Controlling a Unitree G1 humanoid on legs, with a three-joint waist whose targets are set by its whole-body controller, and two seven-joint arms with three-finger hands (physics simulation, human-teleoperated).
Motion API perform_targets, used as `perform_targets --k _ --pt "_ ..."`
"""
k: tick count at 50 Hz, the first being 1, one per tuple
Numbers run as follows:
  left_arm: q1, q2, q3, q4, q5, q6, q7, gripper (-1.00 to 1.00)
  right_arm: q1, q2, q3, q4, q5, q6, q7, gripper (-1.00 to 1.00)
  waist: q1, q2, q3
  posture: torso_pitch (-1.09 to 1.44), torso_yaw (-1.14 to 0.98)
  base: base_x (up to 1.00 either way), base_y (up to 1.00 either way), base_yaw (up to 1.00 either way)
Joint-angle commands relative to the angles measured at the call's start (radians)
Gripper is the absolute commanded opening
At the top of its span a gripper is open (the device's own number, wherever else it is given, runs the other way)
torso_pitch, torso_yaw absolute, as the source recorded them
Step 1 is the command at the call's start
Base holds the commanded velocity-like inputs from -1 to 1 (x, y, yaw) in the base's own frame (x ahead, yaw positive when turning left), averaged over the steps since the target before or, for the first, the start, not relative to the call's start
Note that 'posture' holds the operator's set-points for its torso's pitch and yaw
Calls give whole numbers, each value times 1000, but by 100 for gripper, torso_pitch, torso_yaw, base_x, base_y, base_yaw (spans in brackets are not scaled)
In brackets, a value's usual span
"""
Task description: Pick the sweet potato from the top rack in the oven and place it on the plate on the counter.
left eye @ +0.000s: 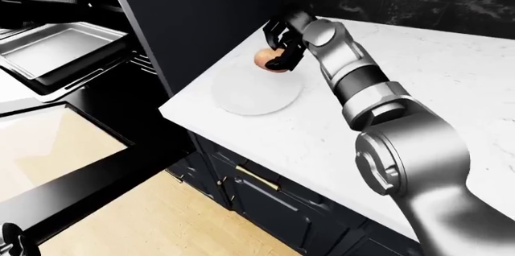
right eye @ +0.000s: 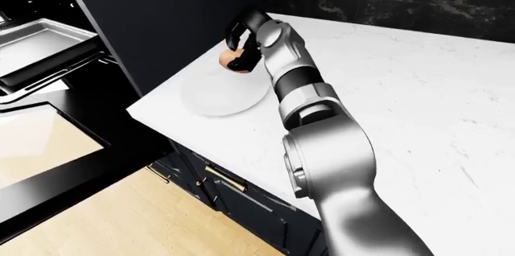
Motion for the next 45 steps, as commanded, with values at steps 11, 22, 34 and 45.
perform_targets --k 11,22,34,45 --pt "13 25 35 -8 -6 -46 14 100 -10 25 9 -32 -45 -53 -20 -100 3 8 -31 0 0 0 0 0" --pt "25 48 47 -1 -34 -55 26 100 1 37 7 -27 -69 -56 -18 -62 9 10 -33 0 0 0 0 0" --pt "36 49 45 -7 -49 -60 40 100 -5 36 2 -29 -77 -62 -5 68 12 10 -35 0 0 0 0 0" --pt "43 48 41 -2 -48 -72 42 100 -54 12 -22 -35 -46 -56 -20 100 13 8 -37 0 0 0 0 0"
